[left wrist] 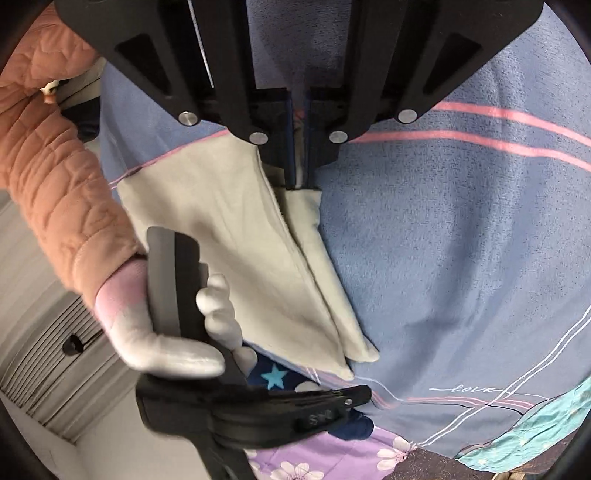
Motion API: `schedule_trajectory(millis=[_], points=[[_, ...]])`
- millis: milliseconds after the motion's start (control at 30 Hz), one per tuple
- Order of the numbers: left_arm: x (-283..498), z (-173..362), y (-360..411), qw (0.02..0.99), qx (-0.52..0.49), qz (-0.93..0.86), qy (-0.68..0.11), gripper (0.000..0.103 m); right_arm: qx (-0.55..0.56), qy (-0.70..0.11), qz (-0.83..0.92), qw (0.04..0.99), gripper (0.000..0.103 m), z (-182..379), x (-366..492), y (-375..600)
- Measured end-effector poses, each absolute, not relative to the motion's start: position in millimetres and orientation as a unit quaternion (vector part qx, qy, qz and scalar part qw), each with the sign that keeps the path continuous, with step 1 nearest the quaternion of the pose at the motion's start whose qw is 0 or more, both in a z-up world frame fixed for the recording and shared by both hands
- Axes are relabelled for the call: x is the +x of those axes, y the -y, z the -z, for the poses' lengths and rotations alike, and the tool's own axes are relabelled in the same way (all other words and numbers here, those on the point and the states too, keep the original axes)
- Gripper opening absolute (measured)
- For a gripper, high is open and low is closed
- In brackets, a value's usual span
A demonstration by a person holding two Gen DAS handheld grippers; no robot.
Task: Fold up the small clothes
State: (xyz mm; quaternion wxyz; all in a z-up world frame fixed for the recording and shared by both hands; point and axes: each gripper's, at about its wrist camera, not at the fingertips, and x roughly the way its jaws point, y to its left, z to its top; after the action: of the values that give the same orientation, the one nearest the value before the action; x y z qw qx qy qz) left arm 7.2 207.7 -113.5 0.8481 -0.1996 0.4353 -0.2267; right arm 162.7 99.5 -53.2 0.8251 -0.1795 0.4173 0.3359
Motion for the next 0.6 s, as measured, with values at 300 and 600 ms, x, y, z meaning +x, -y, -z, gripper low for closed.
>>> schedule_trajectory(millis=[300,600], points=[[-15,95,-256,0.878,-0.229,0.172,-0.384,0.016,-0.209,-0.352,-0.397,0.821,0.040,7,47,-15],[14,97,-257,0.852,-0.286,0.201,-0.389,0.046,-0.376,-0.310,-0.397,0.777,0.052,70,-84,-21]])
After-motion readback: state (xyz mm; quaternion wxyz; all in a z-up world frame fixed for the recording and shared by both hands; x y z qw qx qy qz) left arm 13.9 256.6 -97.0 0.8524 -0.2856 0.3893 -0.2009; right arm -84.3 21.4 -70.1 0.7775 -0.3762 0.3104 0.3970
